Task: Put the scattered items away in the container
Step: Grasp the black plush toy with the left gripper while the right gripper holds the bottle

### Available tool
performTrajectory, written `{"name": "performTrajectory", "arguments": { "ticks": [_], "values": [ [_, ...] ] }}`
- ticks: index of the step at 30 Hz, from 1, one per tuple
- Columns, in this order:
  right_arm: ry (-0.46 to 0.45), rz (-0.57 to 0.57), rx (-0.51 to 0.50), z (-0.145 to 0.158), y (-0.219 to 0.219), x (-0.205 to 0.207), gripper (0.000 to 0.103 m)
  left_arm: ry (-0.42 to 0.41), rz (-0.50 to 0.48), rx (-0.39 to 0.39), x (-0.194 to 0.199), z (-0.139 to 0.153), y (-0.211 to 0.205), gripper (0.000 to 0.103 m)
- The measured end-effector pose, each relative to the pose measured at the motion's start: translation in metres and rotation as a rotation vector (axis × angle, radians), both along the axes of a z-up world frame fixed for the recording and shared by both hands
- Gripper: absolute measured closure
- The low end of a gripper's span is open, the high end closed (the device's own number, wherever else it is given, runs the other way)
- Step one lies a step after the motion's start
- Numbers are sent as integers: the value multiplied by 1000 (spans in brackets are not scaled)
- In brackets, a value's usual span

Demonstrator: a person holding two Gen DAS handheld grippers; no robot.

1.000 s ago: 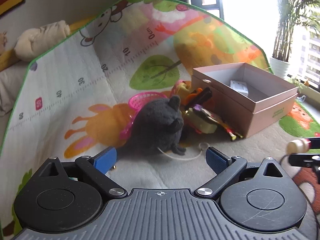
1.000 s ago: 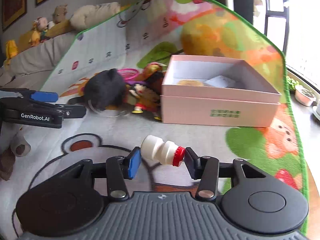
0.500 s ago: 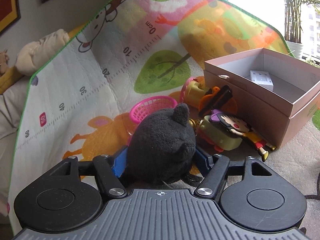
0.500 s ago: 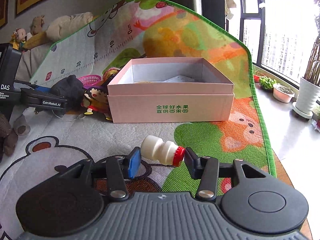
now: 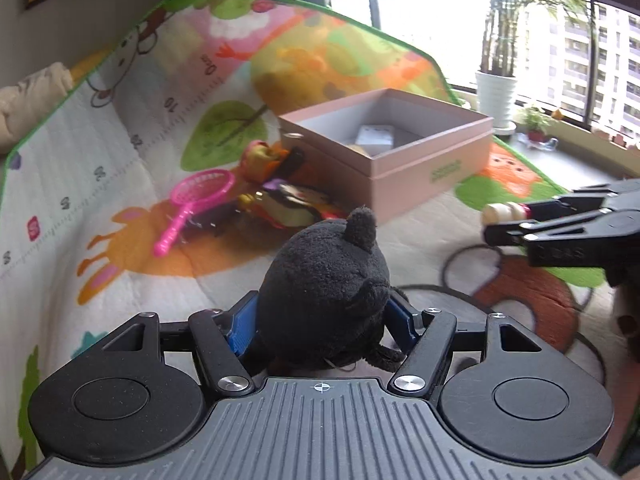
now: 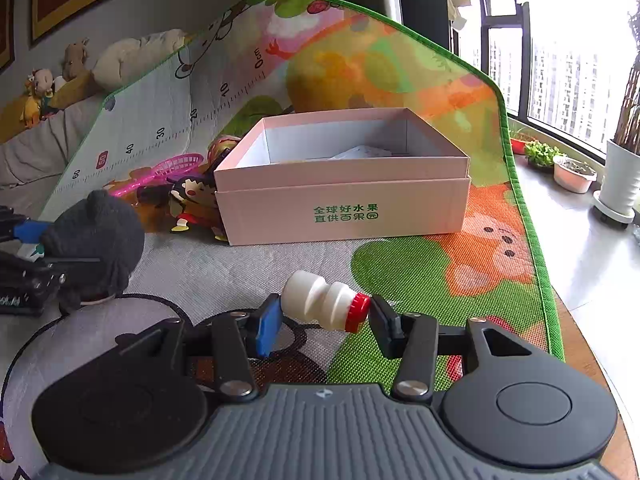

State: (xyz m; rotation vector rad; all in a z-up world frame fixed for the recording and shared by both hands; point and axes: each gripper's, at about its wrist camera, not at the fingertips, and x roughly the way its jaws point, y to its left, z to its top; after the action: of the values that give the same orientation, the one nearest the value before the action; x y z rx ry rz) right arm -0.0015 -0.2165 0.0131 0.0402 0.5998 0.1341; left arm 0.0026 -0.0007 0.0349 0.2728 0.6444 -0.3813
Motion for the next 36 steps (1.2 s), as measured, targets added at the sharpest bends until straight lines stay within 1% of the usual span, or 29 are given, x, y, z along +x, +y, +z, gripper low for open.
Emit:
{"name": "performTrajectory", "arguments": {
  "ticks": [2,5,8,11,13,16,19,21,24,27,31,32,36],
  "values": [
    [0,0,1,0,0,0,56,30,-33,-15,-11,-4,-6,31],
    [2,-2,0,0,0,0,56,25,-61,-9,-25,-7,-13,30],
    [3,-2,-2,0,0,0,56,38,-79,-38,-30,-6,-13,29],
    [4,-2,-5,-1,0,0,56,36,-91,-49,-32,-5,-13,23],
    [6,-5,-11,-1,1,0,56,41,-92,-51,-31,-6,-14,16],
    [14,-6,-26,0,3,-1,56,43,-100,-53,-29,-8,-16,12],
    [47,16,-28,-2,5,-6,56,41,-106,-48,-30,-10,-17,9],
    [44,29,-45,-3,6,-14,56,35,-97,-38,-30,-12,-15,9],
    [47,50,-46,-1,7,-24,56,27,-57,-29,-28,-13,-6,8],
    [48,69,-40,-1,7,-34,56,20,-14,-30,-25,-12,5,5],
    [40,79,-56,-1,10,-44,56,9,15,-23,-25,-9,16,4],
    [38,82,-59,-1,11,-46,55,7,17,-18,-26,-9,17,4],
    [28,87,-76,-3,12,-53,40,24,-2,10,-28,-10,24,4]
  ]
}}
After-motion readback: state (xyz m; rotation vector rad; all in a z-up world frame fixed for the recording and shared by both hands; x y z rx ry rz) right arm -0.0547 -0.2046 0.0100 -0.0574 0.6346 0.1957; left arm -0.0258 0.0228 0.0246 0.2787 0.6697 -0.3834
